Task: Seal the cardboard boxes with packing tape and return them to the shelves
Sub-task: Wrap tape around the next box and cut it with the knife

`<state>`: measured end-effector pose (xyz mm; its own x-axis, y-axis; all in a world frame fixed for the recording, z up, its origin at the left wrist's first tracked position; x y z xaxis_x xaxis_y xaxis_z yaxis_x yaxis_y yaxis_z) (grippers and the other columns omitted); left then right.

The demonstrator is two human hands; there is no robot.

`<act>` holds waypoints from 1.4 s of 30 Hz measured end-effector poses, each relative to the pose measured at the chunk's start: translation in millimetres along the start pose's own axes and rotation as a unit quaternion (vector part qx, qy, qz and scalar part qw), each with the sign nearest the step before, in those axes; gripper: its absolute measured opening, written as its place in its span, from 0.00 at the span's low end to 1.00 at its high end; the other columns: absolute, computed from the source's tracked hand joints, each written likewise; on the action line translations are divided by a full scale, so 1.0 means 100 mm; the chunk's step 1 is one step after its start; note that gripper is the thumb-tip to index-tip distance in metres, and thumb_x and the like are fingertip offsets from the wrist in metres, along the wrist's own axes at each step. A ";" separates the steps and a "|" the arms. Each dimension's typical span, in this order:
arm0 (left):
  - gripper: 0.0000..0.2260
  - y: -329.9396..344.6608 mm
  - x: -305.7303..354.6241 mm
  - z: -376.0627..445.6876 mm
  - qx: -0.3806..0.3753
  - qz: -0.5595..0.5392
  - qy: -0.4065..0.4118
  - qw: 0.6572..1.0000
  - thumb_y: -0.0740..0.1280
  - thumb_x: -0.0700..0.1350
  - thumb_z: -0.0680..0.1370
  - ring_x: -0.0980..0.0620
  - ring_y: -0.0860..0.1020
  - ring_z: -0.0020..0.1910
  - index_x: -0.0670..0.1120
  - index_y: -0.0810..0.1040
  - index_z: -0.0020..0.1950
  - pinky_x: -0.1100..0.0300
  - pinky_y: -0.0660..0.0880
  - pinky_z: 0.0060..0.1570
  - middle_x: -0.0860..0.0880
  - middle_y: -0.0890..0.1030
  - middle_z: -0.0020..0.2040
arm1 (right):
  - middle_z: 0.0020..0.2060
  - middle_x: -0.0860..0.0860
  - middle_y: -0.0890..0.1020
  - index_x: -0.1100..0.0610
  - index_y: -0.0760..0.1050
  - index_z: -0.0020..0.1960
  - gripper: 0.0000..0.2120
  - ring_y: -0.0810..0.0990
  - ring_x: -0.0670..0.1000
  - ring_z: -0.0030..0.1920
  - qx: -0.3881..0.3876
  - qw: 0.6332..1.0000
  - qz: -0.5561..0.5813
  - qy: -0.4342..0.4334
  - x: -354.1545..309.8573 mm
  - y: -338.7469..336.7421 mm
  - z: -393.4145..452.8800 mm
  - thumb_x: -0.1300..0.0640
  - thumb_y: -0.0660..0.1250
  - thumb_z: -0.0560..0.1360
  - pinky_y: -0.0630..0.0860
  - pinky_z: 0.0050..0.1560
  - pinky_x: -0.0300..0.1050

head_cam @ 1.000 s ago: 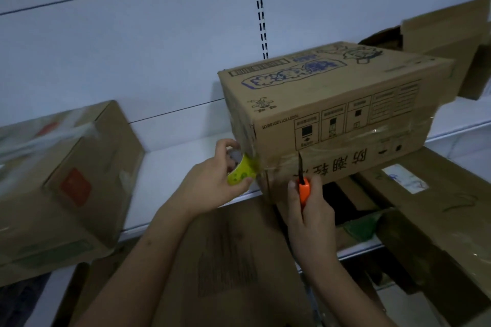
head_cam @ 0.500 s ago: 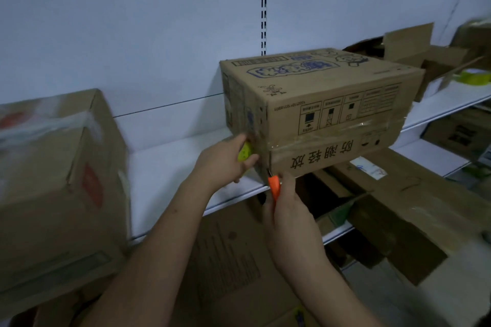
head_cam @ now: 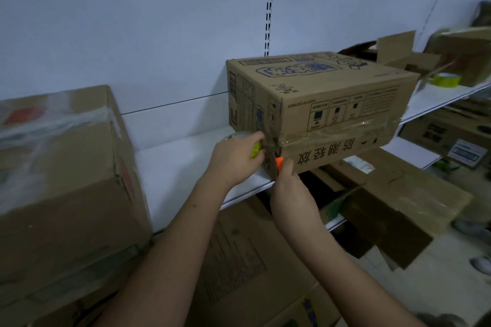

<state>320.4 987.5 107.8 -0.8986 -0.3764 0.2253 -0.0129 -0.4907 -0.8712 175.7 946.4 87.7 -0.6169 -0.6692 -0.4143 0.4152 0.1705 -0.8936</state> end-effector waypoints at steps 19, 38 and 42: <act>0.08 -0.30 -0.09 -0.59 0.181 -0.414 -0.314 0.835 0.66 0.56 0.78 0.43 0.83 0.33 0.53 0.78 0.46 0.43 0.82 0.37 0.43 0.83 0.39 | 0.64 0.59 0.71 0.61 0.62 0.74 0.23 0.75 0.59 0.60 -0.056 0.983 -0.075 -0.159 -0.31 0.58 0.69 0.64 0.59 0.79 0.73 0.55 0.48; 0.06 -0.27 0.44 -1.00 0.047 -0.438 -0.257 0.860 0.63 0.43 0.81 0.50 0.82 0.30 0.54 0.77 0.52 0.55 0.79 0.30 0.49 0.81 0.43 | 0.36 0.47 0.85 0.51 0.85 0.42 0.02 0.83 0.48 0.40 -0.009 0.884 0.453 -0.115 0.03 -0.15 0.12 0.54 0.75 0.73 0.80 0.44 0.47; 0.16 -0.15 0.63 -0.89 0.022 -0.390 -0.220 0.894 0.66 0.49 0.80 0.54 0.83 0.31 0.62 0.71 0.67 0.51 0.82 0.37 0.55 0.81 0.45 | 0.35 0.45 0.85 0.49 0.85 0.39 0.05 0.83 0.45 0.38 0.048 0.876 0.477 -0.048 0.32 -0.23 0.10 0.58 0.76 0.72 0.79 0.43 0.42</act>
<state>225.2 1041.0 96.5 -0.3646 -0.1748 0.9146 -0.5334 -0.7659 -0.3590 153.1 913.8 96.8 0.0986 -0.3125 -0.9448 0.7683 0.6273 -0.1274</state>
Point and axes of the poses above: each hand's wrist, its own z-axis towards the middle knuckle, its own y-axis out of the palm, x = y × z, the point moved 1 cm from there along z, towards the middle knuckle
